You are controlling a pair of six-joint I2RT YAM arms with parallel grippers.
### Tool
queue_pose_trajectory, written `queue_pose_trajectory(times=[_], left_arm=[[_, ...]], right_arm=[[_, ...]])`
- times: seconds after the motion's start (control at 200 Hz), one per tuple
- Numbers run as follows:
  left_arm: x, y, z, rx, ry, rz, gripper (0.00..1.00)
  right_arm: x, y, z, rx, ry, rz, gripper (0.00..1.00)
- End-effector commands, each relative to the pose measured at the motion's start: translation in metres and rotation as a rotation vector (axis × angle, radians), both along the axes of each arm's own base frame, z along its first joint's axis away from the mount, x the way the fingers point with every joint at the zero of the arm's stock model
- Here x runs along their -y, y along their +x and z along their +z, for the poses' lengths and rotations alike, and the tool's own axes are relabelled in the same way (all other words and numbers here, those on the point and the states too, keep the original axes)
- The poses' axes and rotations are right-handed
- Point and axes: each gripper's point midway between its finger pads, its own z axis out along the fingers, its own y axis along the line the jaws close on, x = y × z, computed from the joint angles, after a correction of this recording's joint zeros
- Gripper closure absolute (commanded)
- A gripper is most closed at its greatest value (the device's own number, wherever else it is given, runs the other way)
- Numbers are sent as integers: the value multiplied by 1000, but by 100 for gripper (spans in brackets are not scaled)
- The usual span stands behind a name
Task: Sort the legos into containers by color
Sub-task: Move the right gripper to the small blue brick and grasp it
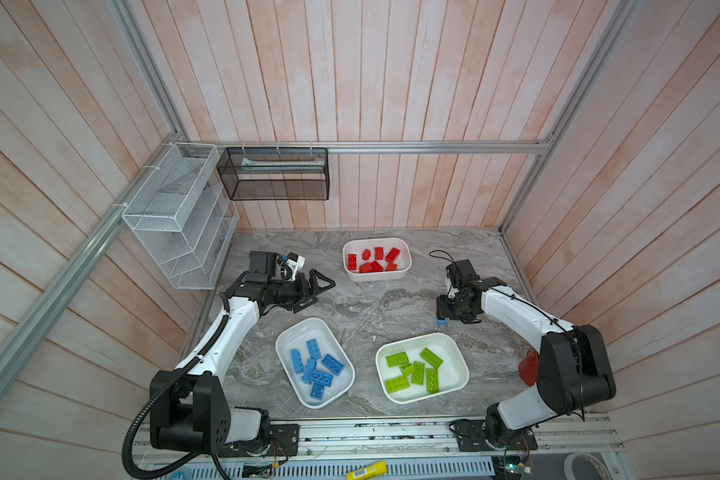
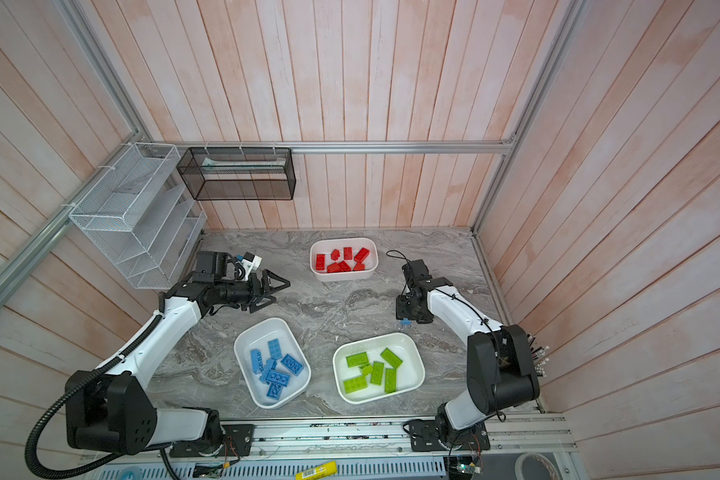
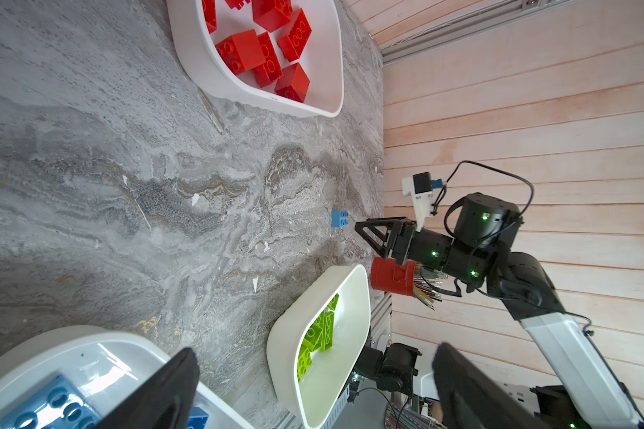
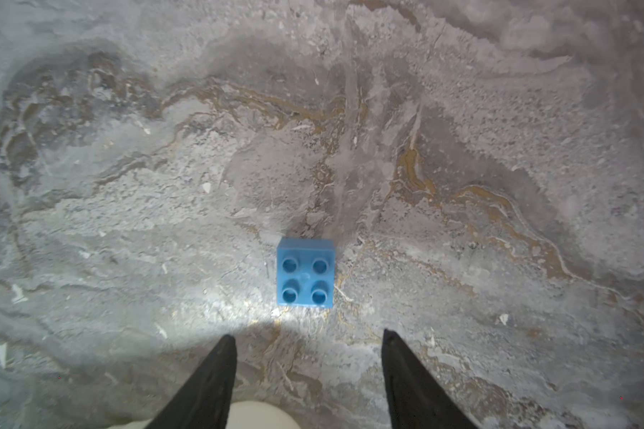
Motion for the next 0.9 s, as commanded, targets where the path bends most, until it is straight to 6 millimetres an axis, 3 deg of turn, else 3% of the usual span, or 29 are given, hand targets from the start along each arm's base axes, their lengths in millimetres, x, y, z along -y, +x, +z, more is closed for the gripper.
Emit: queue_pose_trajectory(times=[0.0,0.185,0.295,0.555,0.67,0.765,0.895], left_arm=[[3,0,-3,12,-9,-17,0],[3,1,-4,8,-10,-16,0],[3,1,-5,8,-10,-15,0],[2,3,-3,12,-9,-13,0],[3,2,-2,10,-13,-15,0],[4,2,-1,10,-14,-16,0],[3,1,2,14,-7,-18,0]], right_arm=[[1,11,-10,31,-1,-27,41],[-1,14,-32,1,-3,-18,45],[2,14,-40,-13,-23,-23,53],[6,12,-50,-41,-52,-19,72],[6,10,-51,-48,-56,-10,73],[5,14,-39,-33,-57,4,77],[-15,29,8,47,8,58,77]])
